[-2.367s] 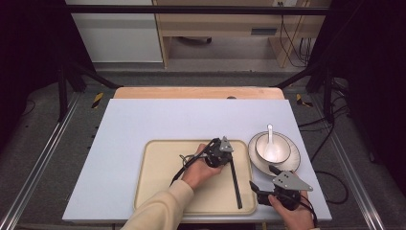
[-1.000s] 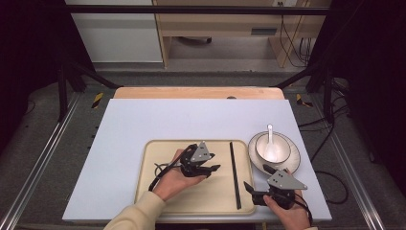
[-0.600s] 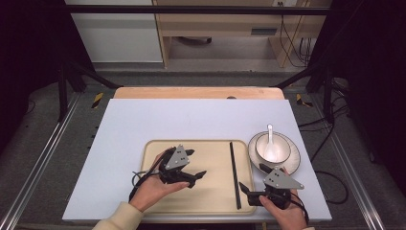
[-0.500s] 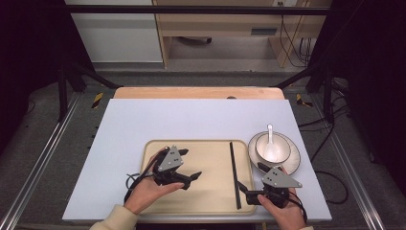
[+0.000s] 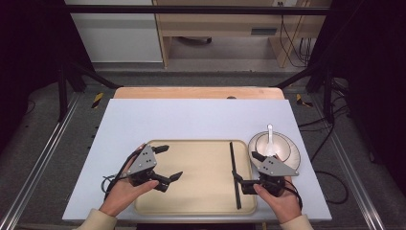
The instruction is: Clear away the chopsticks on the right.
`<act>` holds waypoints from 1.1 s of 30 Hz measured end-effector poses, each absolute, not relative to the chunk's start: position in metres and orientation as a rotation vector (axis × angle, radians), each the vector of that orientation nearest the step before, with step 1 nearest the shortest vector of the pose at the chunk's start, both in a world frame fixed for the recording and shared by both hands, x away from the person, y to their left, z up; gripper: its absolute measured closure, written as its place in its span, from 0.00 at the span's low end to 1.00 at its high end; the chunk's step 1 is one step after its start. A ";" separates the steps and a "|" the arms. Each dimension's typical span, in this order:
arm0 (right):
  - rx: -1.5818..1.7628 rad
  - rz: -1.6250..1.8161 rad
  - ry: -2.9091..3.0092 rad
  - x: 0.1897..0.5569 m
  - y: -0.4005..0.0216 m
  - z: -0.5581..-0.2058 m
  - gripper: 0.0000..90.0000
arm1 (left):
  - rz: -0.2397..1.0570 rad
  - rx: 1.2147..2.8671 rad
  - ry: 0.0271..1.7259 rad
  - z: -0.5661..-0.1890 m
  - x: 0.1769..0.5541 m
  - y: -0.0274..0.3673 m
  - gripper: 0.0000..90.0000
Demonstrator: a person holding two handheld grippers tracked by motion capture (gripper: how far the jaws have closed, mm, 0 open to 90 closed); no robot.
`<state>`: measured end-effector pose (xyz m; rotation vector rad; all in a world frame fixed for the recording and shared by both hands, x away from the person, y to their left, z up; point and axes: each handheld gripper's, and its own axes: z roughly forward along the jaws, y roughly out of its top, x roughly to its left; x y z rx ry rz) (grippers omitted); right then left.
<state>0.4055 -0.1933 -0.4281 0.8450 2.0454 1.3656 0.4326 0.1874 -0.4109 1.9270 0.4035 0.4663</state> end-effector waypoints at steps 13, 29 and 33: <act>0.820 1.340 2.024 0.400 -0.211 -0.425 0.11 | 0.576 1.857 0.482 -0.413 0.420 0.247 0.04; 0.869 1.310 2.008 0.388 -0.241 -0.439 0.10 | 0.628 1.773 0.530 -0.431 0.412 0.298 0.03; 0.872 1.312 1.996 0.386 -0.246 -0.440 0.09 | 0.642 1.767 0.535 -0.434 0.411 0.304 0.03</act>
